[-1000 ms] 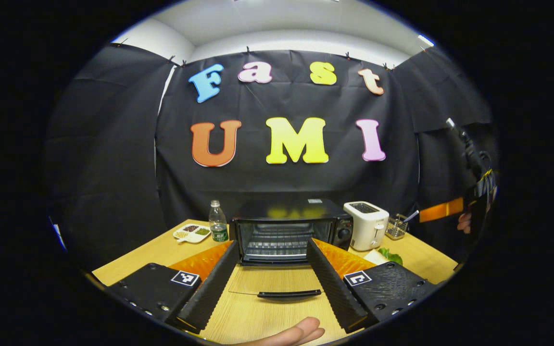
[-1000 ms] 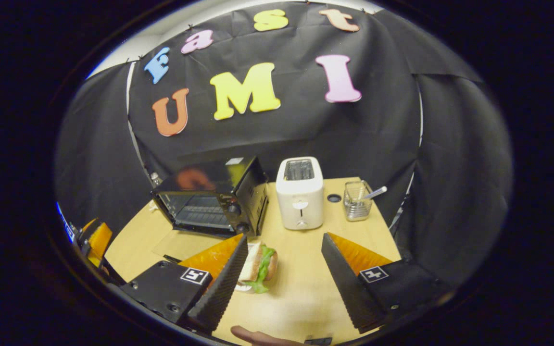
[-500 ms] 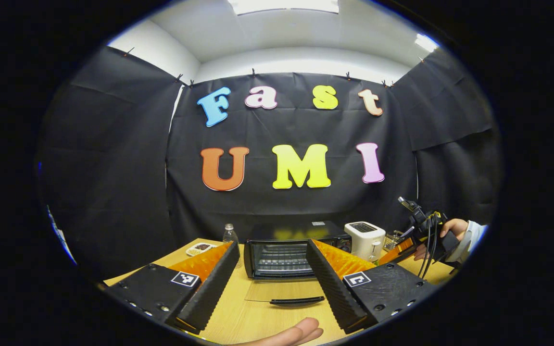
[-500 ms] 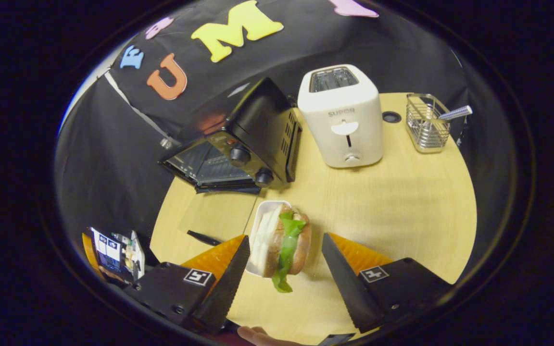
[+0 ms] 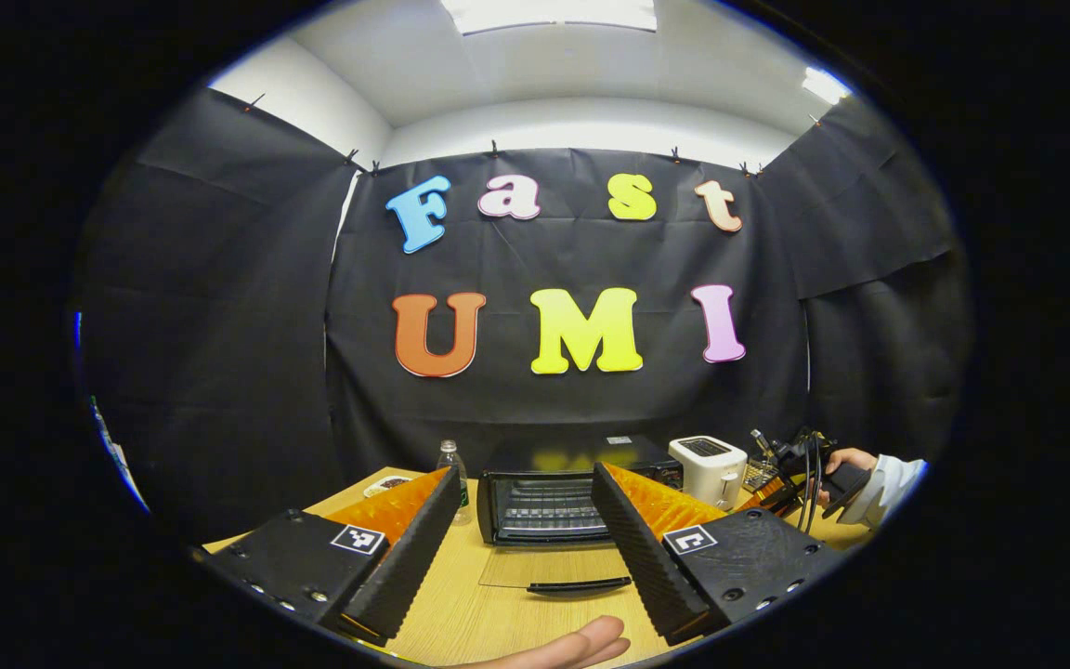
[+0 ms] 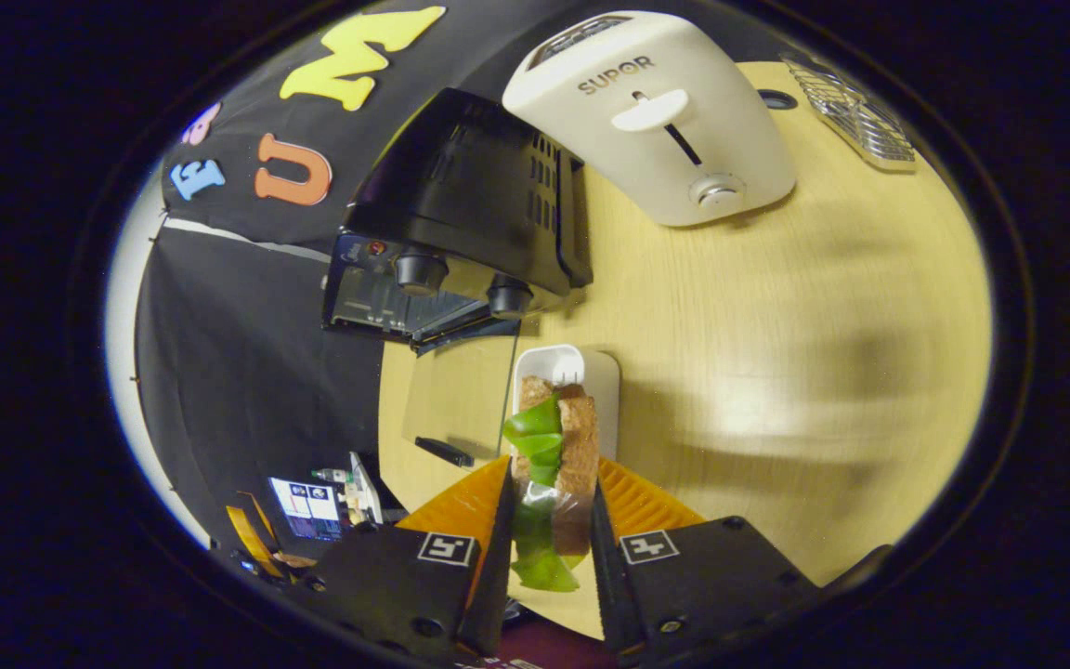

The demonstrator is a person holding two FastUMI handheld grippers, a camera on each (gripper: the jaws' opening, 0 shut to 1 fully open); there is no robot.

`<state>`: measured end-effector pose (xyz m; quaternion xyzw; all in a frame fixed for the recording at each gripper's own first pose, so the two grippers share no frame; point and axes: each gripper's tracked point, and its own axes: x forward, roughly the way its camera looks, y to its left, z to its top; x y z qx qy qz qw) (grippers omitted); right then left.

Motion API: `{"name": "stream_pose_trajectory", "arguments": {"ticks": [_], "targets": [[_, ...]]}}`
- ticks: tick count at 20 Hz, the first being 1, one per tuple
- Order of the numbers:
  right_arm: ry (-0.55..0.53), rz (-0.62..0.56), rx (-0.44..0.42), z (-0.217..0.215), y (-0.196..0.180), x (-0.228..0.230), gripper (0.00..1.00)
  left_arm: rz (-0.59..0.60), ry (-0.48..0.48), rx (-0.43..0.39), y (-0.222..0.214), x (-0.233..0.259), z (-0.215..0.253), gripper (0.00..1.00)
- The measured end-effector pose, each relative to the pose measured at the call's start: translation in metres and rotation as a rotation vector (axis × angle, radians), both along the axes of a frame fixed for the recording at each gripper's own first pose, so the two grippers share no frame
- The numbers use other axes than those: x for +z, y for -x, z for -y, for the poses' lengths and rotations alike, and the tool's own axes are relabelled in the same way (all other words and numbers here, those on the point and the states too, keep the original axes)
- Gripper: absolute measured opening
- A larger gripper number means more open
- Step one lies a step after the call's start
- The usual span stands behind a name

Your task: Open the electric oven with the left hand, put the food in, and close the electric oven.

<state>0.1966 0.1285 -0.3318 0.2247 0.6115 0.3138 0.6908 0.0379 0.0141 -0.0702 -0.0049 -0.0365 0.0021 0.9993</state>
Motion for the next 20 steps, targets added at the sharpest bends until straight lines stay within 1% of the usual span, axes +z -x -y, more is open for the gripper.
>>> {"name": "stream_pose_trajectory", "arguments": {"ticks": [3, 4, 5, 8, 9, 10, 11, 12, 14, 15, 16, 17, 18, 20], "targets": [[-0.023, 0.024, -0.033, 0.001, 0.012, 0.016, 0.42, -0.018, -0.009, -0.009, 0.004, -0.005, 0.002, 0.93], [-0.033, 0.031, -0.041, 0.000, 0.017, 0.021, 0.33, -0.024, -0.008, -0.006, 0.006, -0.006, -0.001, 0.93], [-0.044, 0.039, -0.049, 0.000, 0.022, 0.027, 0.42, -0.030, -0.005, -0.006, 0.008, -0.008, -0.003, 0.93], [-0.086, 0.077, -0.096, -0.003, 0.041, 0.047, 0.42, -0.036, 0.012, -0.003, 0.016, -0.009, -0.010, 0.93], [-0.114, 0.089, -0.114, -0.007, 0.050, 0.054, 0.33, -0.034, 0.017, -0.004, 0.019, -0.009, -0.012, 0.93], [-0.142, 0.101, -0.129, -0.013, 0.060, 0.059, 0.42, -0.032, 0.021, -0.007, 0.021, -0.009, -0.013, 0.84], [-0.165, 0.114, -0.149, -0.020, 0.068, 0.063, 0.42, -0.028, 0.024, -0.011, 0.023, -0.008, -0.014, 0.84], [-0.179, 0.126, -0.175, -0.026, 0.078, 0.064, 0.42, -0.024, 0.025, -0.017, 0.026, -0.007, -0.014, 0.93], [-0.217, 0.151, -0.278, -0.042, 0.090, 0.064, 0.42, -0.019, 0.027, -0.021, 0.031, -0.010, -0.017, 0.93], [-0.241, 0.165, -0.324, -0.051, 0.095, 0.064, 0.42, -0.016, 0.026, -0.024, 0.033, -0.012, -0.018, 0.84], [-0.268, 0.183, -0.363, -0.061, 0.101, 0.064, 0.42, -0.014, 0.026, -0.028, 0.035, -0.013, -0.019, 0.84], [-0.298, 0.205, -0.394, -0.073, 0.105, 0.064, 0.42, -0.015, 0.027, -0.033, 0.037, -0.015, -0.020, 0.93], [-0.330, 0.214, -0.435, -0.085, 0.110, 0.065, 0.42, -0.022, 0.033, -0.037, 0.038, -0.018, -0.022, 0.93], [-0.383, 0.197, -0.525, -0.105, 0.117, 0.063, 0.42, -0.040, 0.047, -0.039, 0.040, -0.023, -0.030, 0.93]]}}
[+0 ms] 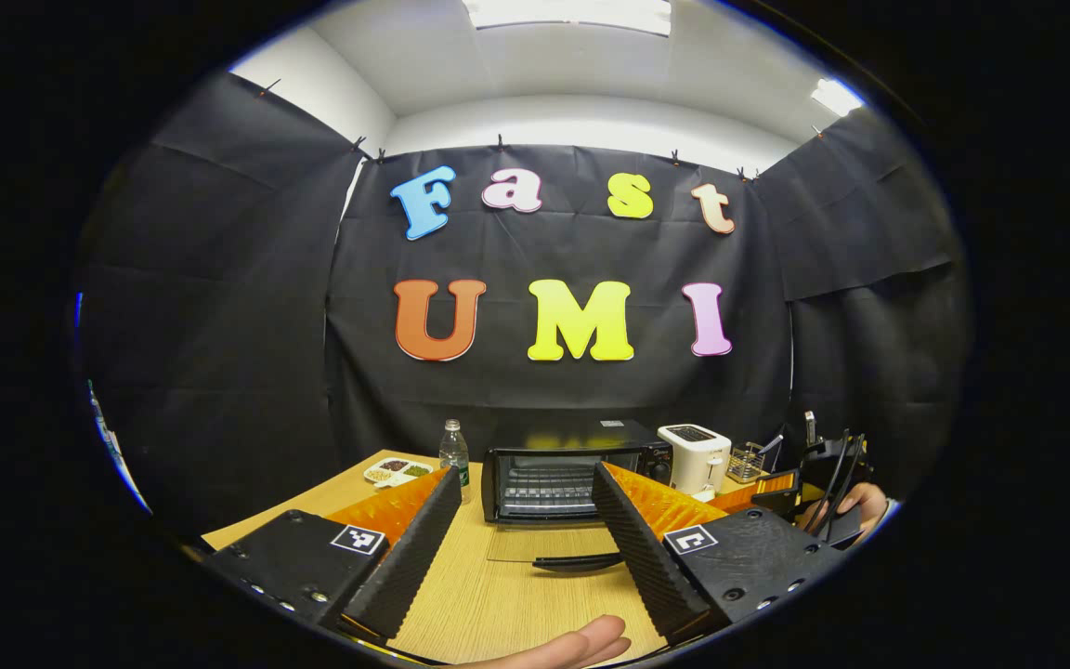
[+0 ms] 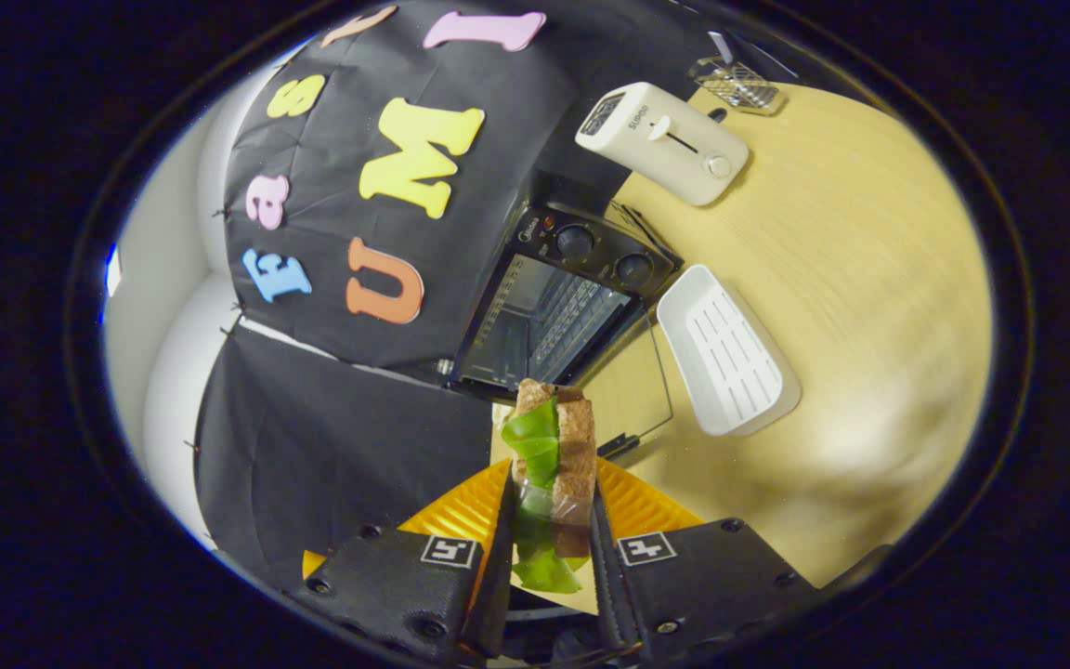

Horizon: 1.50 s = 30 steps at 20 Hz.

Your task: Open the electric oven with the left hand, put the food in, and close the electric oven.

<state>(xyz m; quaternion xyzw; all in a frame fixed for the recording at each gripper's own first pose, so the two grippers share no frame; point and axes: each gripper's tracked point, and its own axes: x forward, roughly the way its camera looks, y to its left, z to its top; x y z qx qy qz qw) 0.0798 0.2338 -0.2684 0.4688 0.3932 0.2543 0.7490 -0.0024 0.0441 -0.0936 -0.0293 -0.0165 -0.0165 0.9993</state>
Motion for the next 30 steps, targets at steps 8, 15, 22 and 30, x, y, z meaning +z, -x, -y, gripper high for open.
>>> {"name": "stream_pose_trajectory", "arguments": {"ticks": [8, 15, 22, 30], "targets": [[-0.111, 0.065, -0.214, -0.103, -0.061, -0.008, 0.41, -0.003, -0.013, 0.057, 0.003, 0.008, -0.048, 0.93], [-0.025, 0.132, -0.341, -0.166, -0.158, -0.031, 0.42, -0.047, -0.018, 0.093, 0.016, -0.002, -0.069, 0.93], [0.076, 0.248, -0.523, -0.168, -0.230, -0.039, 0.42, -0.090, -0.061, 0.085, 0.022, -0.013, -0.067, 0.93], [0.120, 0.249, -0.595, -0.172, -0.256, -0.065, 0.36, -0.115, -0.028, 0.075, 0.017, -0.024, -0.066, 0.93]]}}
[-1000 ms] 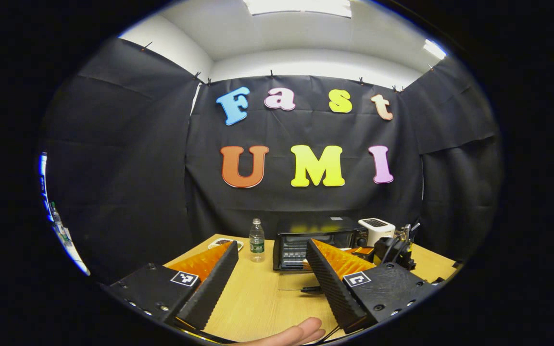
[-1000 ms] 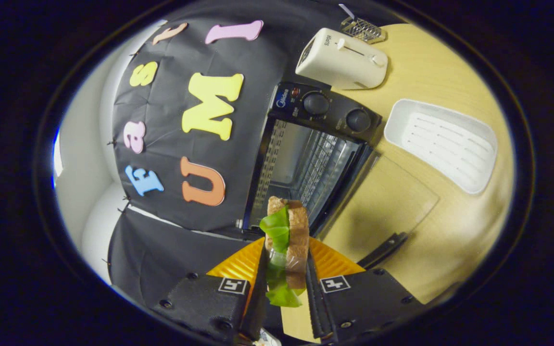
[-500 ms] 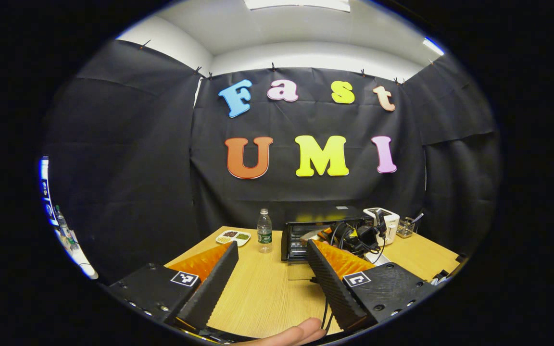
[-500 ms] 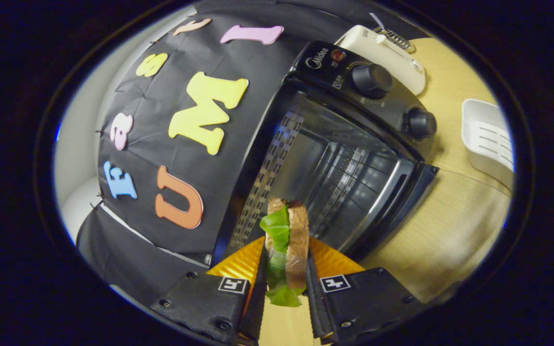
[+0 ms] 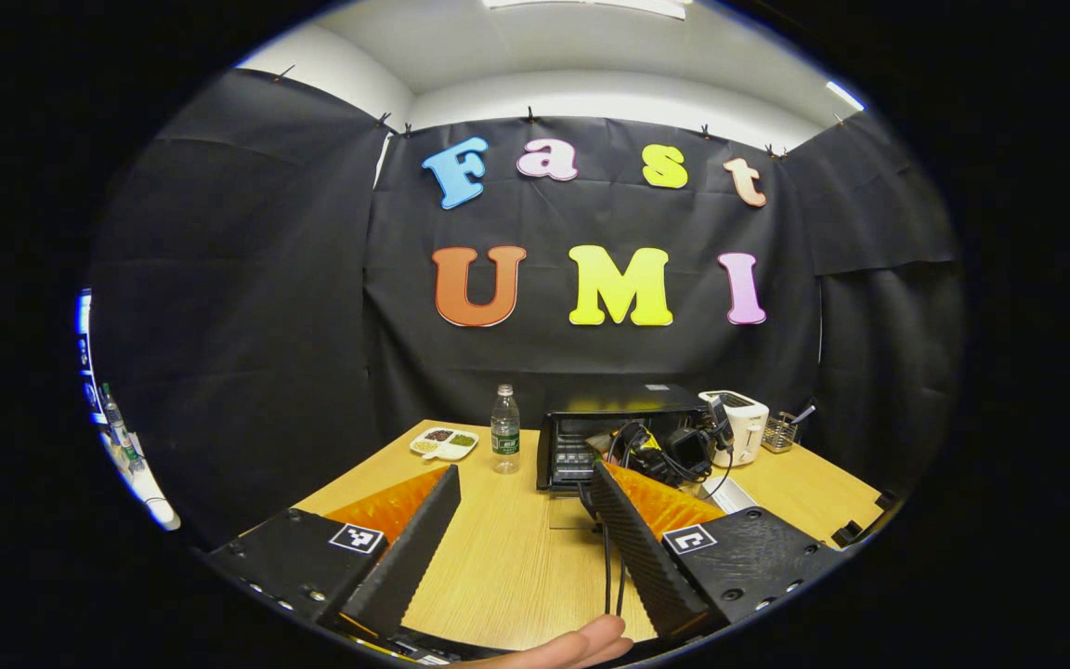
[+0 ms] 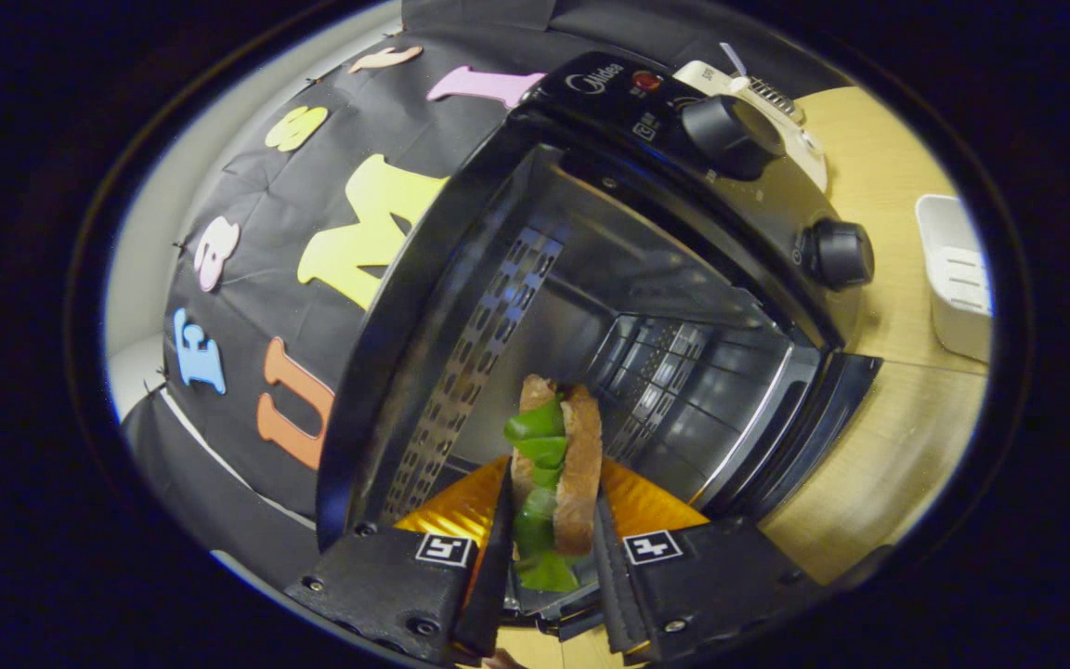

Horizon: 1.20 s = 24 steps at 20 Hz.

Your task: Open the electric oven with the left hand, put the food in, and close the electric oven.

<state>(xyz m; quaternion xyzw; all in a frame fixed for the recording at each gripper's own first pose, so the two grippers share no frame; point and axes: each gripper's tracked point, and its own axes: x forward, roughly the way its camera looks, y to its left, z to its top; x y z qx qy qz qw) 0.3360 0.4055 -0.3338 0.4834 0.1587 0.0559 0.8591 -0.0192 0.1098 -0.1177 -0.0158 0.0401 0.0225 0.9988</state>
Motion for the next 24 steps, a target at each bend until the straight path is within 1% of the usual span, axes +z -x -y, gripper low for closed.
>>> {"name": "stream_pose_trajectory", "arguments": {"ticks": [1, 2, 3, 4, 5, 6, 7, 8, 9, 10, 13, 14, 15, 16, 17, 18, 19, 20, 22, 24], "targets": [[-0.007, -0.007, -0.012, 0.002, 0.000, -0.002, 0.38, 0.001, -0.002, 0.002, 0.000, -0.001, -0.001, 0.93], [-0.016, -0.007, -0.018, 0.005, -0.001, -0.002, 0.47, 0.003, 0.001, 0.004, 0.000, -0.001, -0.001, 0.94], [-0.015, -0.011, -0.014, 0.003, 0.000, -0.003, 0.47, 0.002, 0.009, 0.001, 0.001, -0.002, -0.001, 0.94], [-0.004, -0.009, -0.011, 0.002, 0.000, -0.003, 0.38, -0.003, 0.016, -0.003, 0.001, -0.004, 0.000, 0.93], [0.008, -0.009, -0.009, 0.002, 0.000, -0.001, 0.37, -0.011, 0.022, -0.004, 0.001, -0.006, -0.001, 0.93], [0.020, -0.015, -0.003, 0.002, 0.000, -0.001, 0.50, -0.019, 0.030, 0.006, 0.000, -0.008, -0.004, 0.93], [0.032, -0.016, 0.003, 0.000, 0.001, -0.002, 0.38, -0.021, 0.041, 0.018, 0.000, -0.008, -0.007, 0.94], [0.053, -0.021, 0.014, -0.001, 0.002, -0.003, 0.54, -0.019, 0.051, 0.018, -0.001, -0.008, -0.008, 0.93], [0.086, -0.023, 0.029, -0.003, 0.003, -0.004, 0.41, -0.019, 0.060, 0.018, 0.000, -0.008, -0.007, 0.93], [0.134, -0.016, 0.049, -0.006, 0.004, -0.004, 0.58, -0.020, 0.069, 0.022, 0.000, -0.009, -0.009, 0.93], [0.320, 0.002, 0.110, -0.009, 0.004, -0.005, 0.64, -0.028, 0.087, 0.025, -0.003, -0.013, -0.011, 0.93], [0.380, 0.008, 0.133, -0.012, 0.006, -0.007, 0.54, -0.037, 0.091, 0.022, -0.004, -0.016, -0.010, 0.93], [0.429, 0.021, 0.160, -0.015, 0.007, -0.006, 0.56, -0.046, 0.092, 0.022, -0.004, -0.019, -0.010, 0.93], [0.469, 0.037, 0.183, -0.017, 0.006, -0.004, 0.68, -0.051, 0.092, 0.025, -0.006, -0.021, -0.011, 0.94], [0.503, 0.049, 0.224, -0.022, 0.010, -0.001, 0.69, -0.053, 0.090, 0.026, -0.007, -0.021, -0.012, 0.94], [0.544, 0.037, 0.273, -0.029, 0.013, -0.004, 0.66, -0.054, 0.087, 0.029, -0.007, -0.022, -0.013, 0.93], [0.608, 0.003, 0.323, -0.032, 0.016, -0.013, 0.99, -0.057, 0.087, 0.033, -0.008, -0.024, -0.014, 0.94], [0.659, -0.017, 0.348, -0.032, 0.017, -0.020, 0.92, -0.061, 0.087, 0.034, -0.006, -0.026, -0.015, 0.94], [0.740, -0.042, 0.395, -0.033, 0.018, -0.027, 0.93, -0.063, 0.086, 0.039, -0.004, -0.026, -0.018, 0.94], [0.786, -0.069, 0.430, -0.031, 0.022, -0.031, 0.95, -0.064, 0.082, 0.043, -0.004, -0.027, -0.020, 0.94]]}}
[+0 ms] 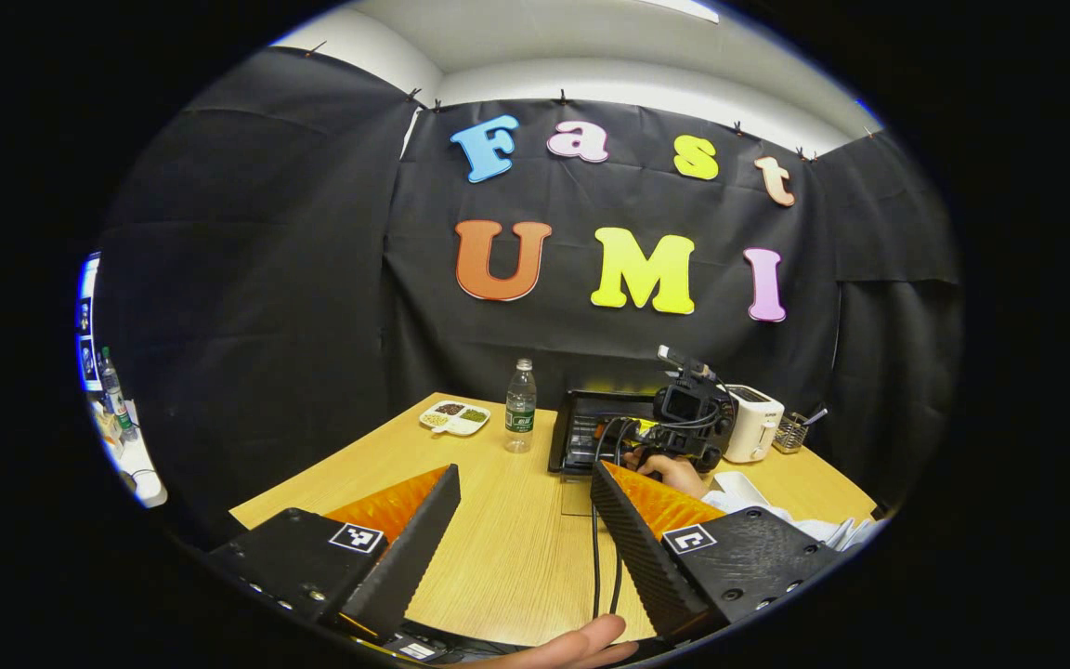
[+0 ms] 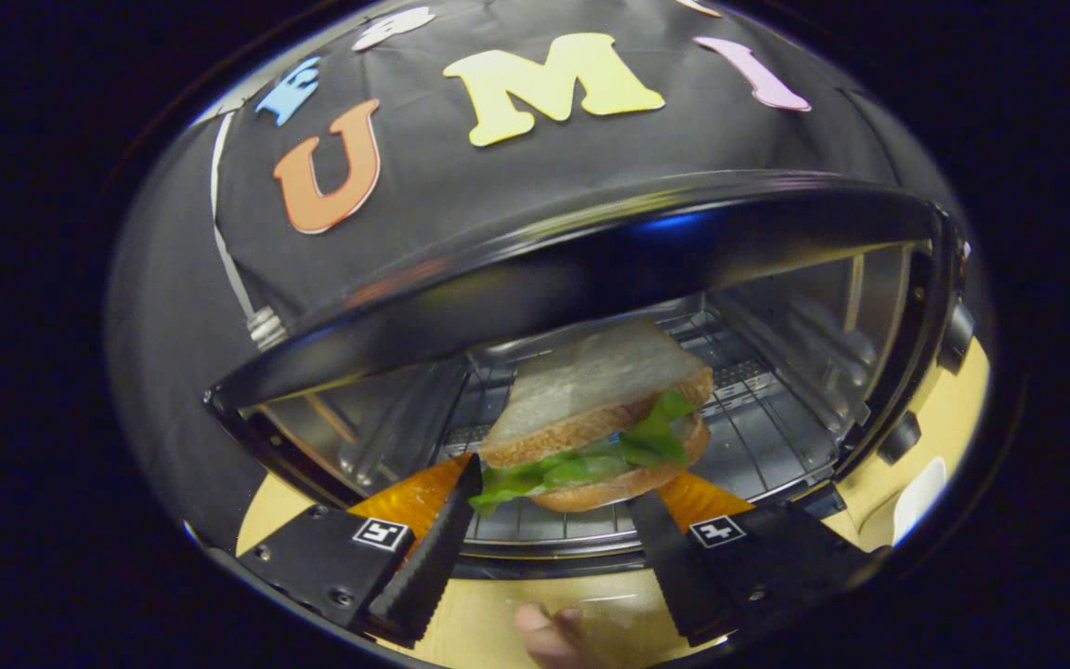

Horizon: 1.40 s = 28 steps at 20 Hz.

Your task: Open the electric oven with the left hand, put the food in, and close the electric oven.

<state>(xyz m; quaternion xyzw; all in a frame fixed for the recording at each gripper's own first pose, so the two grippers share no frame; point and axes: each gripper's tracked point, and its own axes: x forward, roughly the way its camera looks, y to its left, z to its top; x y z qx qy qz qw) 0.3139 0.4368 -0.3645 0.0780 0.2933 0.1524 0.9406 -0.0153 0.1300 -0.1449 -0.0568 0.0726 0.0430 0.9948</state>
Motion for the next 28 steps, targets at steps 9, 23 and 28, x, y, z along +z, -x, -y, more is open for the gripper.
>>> {"name": "stream_pose_trajectory", "arguments": {"ticks": [9, 23, 28], "targets": [[0.119, -0.213, 0.174, 0.014, 0.066, 0.017, 0.96, -0.001, -0.028, 0.054, 0.002, 0.001, -0.009, 0.93], [-0.023, 0.441, 0.160, 0.173, 0.191, 0.237, 0.96, 0.072, -0.032, -0.008, -0.038, 0.042, 0.047, 0.93], [0.010, 0.702, 0.025, 0.262, 0.247, 0.324, 0.97, 0.098, -0.017, -0.050, -0.061, 0.047, 0.069, 0.94]]}}
